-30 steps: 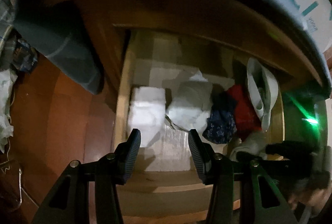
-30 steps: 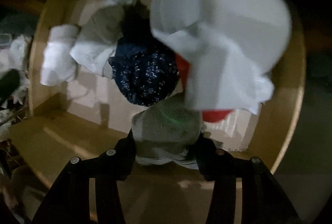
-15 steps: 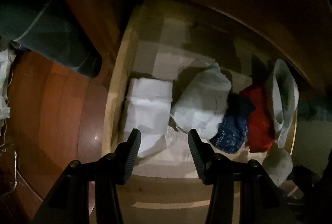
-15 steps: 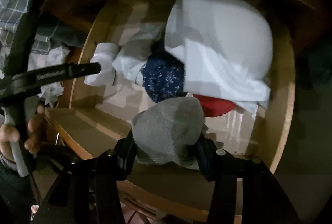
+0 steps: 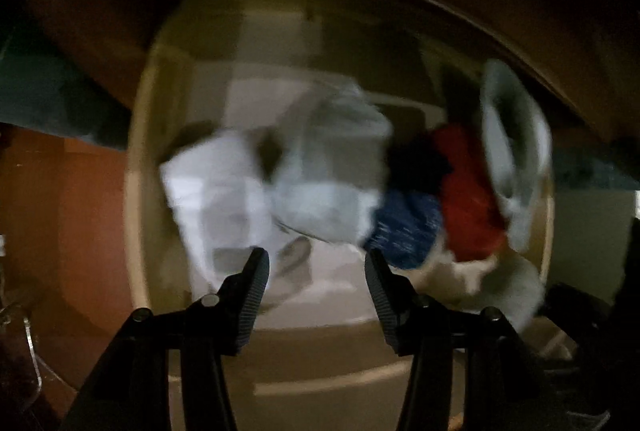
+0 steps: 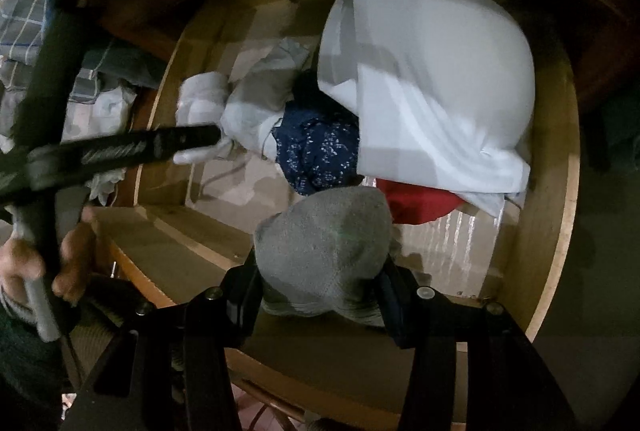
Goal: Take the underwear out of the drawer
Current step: 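Move the left tool to the white folded underwear and grasp it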
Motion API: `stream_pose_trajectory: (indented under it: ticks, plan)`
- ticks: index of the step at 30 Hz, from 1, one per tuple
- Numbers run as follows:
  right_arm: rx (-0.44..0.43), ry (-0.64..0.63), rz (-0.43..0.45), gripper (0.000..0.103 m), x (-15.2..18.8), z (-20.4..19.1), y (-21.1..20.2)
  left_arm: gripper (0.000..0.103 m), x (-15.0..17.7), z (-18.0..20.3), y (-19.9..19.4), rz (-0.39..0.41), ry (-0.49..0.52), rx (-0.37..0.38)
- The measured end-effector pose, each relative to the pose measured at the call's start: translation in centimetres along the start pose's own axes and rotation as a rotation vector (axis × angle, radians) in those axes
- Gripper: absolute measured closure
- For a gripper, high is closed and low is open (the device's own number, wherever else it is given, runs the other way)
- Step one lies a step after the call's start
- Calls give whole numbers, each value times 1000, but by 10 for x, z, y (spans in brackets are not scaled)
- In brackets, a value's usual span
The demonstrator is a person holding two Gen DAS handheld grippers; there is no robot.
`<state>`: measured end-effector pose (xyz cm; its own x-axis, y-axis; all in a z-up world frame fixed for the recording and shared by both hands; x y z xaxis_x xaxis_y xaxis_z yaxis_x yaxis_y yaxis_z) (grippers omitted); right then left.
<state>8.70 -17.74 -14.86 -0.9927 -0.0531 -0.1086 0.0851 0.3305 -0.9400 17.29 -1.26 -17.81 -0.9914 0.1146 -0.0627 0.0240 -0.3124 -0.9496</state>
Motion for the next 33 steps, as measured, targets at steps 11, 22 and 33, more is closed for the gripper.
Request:
stream_pose_trajectory:
  ticks: [11,22,33]
  plan:
    - [-11,5,0,56,-2,0,1,52,-14,-33,-23,99,-101,-86]
    - [-26,15,3,56,-3,2,0,52,-14,-55,13,52,-204,-147]
    - [-36,23,2,55,-2,5,-2,51,-21,-59,31,-6,-241,-176]
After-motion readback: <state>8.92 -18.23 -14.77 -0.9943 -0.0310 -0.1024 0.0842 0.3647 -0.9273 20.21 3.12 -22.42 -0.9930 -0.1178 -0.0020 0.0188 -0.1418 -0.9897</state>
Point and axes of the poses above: each gripper's, at about its wrist camera, not at the fingertips, and y roughly the way its jaws point, z to its right, x to its underside, the point moved 9 cm from there along y, roughly the way its jaws point, and after that the axes turned 3 degrees about x, right-handed, at the moved point
